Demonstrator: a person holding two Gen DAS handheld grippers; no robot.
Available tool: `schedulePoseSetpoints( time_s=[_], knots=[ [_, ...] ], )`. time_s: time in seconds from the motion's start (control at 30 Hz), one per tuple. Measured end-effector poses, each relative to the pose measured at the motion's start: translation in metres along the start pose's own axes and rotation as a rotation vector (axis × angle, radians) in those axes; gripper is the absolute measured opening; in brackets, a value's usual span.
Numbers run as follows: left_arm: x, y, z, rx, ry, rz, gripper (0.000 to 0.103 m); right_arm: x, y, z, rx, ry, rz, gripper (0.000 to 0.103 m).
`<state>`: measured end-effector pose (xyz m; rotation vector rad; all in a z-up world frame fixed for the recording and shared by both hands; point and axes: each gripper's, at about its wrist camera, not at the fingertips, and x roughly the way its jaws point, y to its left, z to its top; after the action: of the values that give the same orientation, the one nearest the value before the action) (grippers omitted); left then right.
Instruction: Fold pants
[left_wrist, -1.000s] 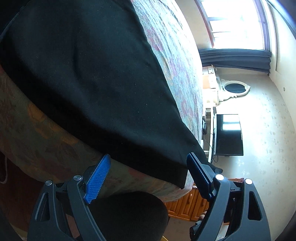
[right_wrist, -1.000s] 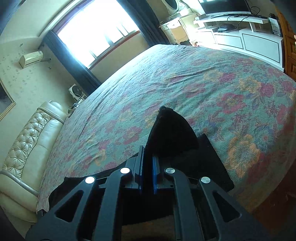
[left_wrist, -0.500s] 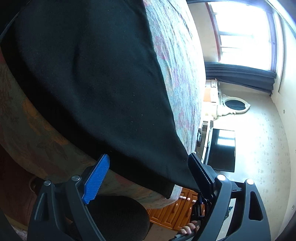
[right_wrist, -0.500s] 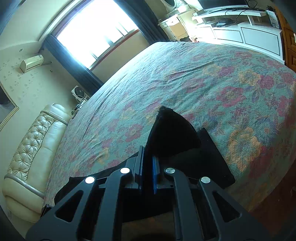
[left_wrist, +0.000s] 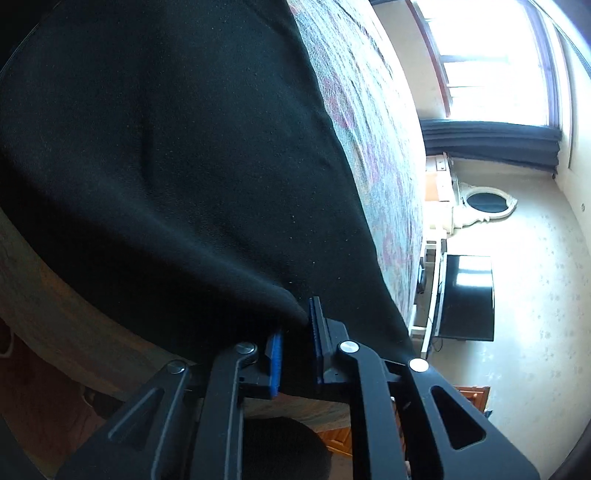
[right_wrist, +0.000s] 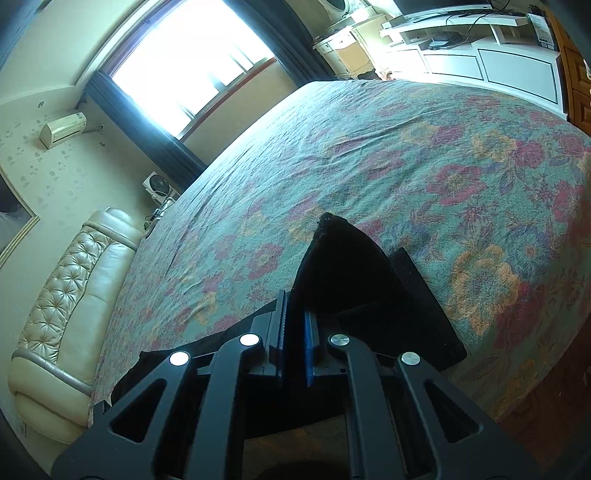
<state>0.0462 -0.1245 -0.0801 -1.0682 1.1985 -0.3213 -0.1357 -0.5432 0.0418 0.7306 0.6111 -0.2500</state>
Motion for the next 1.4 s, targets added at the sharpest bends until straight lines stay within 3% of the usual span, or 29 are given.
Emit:
schedulePoseSetpoints(
  time_s=[0.3,0.47,0.53,0.63,0.73,0.77,0.8,0.87,0.93,1.03,1.13,1.23,1.3,1.4],
  knots=[
    [-0.003,0.0,-0.021,0.132,0.014,0.081,0.011,0.005,-0.035,-0.031,0.041,0.07,-0.057,0.007],
    [-0.003,-0.002,-0.022,0.182,0.017,0.106,0.01,0.019,-0.072,-0.058,0.153,0.156,-0.066,0.007],
    [0.0,-0.005,-0.022,0.208,0.016,0.111,0.01,0.024,-0.085,-0.068,0.198,0.188,-0.064,0.01],
    [0.0,-0.006,-0.022,0.233,0.022,0.104,0.01,0.019,-0.096,-0.072,0.224,0.2,-0.077,0.025],
    [-0.003,-0.004,-0.021,0.232,0.039,0.1,0.011,-0.004,-0.092,-0.053,0.169,0.133,-0.122,0.027],
    [-0.005,-0.006,-0.023,0.248,0.045,0.109,0.012,-0.014,-0.089,-0.041,0.147,0.098,-0.129,0.033],
    [-0.006,-0.009,-0.025,0.265,0.05,0.116,0.012,-0.02,-0.089,-0.029,0.132,0.073,-0.128,0.05],
    [-0.008,-0.019,-0.032,0.301,0.076,0.101,0.016,-0.02,-0.09,-0.004,0.135,0.071,-0.089,0.056],
    [-0.009,-0.033,-0.042,0.369,0.098,0.067,0.017,-0.005,-0.089,0.017,0.129,0.119,-0.026,0.058],
    [-0.011,-0.062,-0.051,0.531,0.074,0.015,0.027,0.034,-0.089,0.036,0.139,0.232,-0.002,0.058],
    [-0.017,-0.082,-0.055,0.658,0.019,-0.007,0.044,0.069,-0.092,0.041,0.192,0.336,0.024,0.058],
    [-0.014,-0.081,-0.05,0.67,-0.001,0.002,0.047,0.093,-0.09,0.042,0.22,0.391,0.071,0.053],
    [-0.01,-0.074,-0.044,0.643,-0.002,0.02,0.047,0.1,-0.088,0.045,0.198,0.385,0.052,0.02],
    [-0.008,-0.059,-0.036,0.605,-0.02,0.049,0.047,0.094,-0.076,0.055,0.085,0.275,0.023,0.009]
  ],
)
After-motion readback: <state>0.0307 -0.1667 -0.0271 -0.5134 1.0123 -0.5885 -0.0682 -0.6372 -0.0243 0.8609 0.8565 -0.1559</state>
